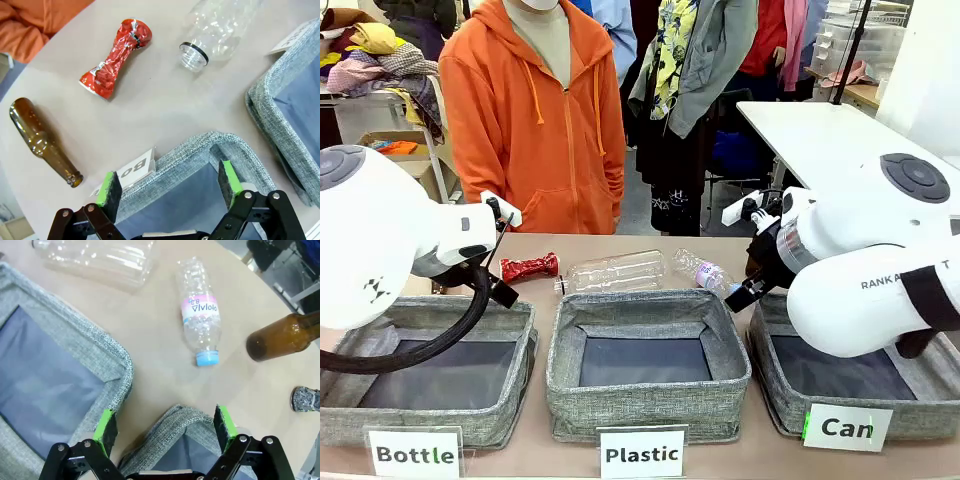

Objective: Sort the can waste into the basket.
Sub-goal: Pick up the can waste from the table and place it in the right Fabric basket.

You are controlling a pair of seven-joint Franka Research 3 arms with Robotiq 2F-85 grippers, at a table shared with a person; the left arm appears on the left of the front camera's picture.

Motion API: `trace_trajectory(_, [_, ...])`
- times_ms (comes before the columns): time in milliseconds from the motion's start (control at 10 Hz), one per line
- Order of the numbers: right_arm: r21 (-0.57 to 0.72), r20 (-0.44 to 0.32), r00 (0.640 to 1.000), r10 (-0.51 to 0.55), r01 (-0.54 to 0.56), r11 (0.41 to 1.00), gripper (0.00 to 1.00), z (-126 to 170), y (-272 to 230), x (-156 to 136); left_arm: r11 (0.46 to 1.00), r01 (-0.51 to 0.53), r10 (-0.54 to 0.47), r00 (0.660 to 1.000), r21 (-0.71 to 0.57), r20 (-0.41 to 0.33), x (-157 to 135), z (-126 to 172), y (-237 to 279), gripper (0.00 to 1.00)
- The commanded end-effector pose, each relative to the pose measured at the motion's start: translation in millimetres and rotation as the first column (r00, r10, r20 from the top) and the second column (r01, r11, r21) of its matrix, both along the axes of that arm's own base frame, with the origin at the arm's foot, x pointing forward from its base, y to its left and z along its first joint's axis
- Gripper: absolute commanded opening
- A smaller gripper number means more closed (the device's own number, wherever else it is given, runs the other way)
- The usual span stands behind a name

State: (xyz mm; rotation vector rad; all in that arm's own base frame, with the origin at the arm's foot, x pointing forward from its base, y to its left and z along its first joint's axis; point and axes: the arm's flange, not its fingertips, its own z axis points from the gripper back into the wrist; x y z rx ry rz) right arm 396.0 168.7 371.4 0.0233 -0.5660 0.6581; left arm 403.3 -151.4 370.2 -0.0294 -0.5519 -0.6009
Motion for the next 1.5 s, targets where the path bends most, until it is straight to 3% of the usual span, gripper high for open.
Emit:
trace_trajectory(0, [0.0,0.0,1.0,0.0,0.0,1.0,1.0,0.0,0.0,0.0,1.0,0.0,0.0,1.0,0.0,0.0,0.0,0.0,0.0,1.0])
trace_trajectory(1400, [0.0,0.0,1.0,0.0,0.0,1.0,1.0,0.0,0.1,0.0,1.0,0.0,0.0,1.0,0.0,0.0,0.0,0.0,0.0,1.0])
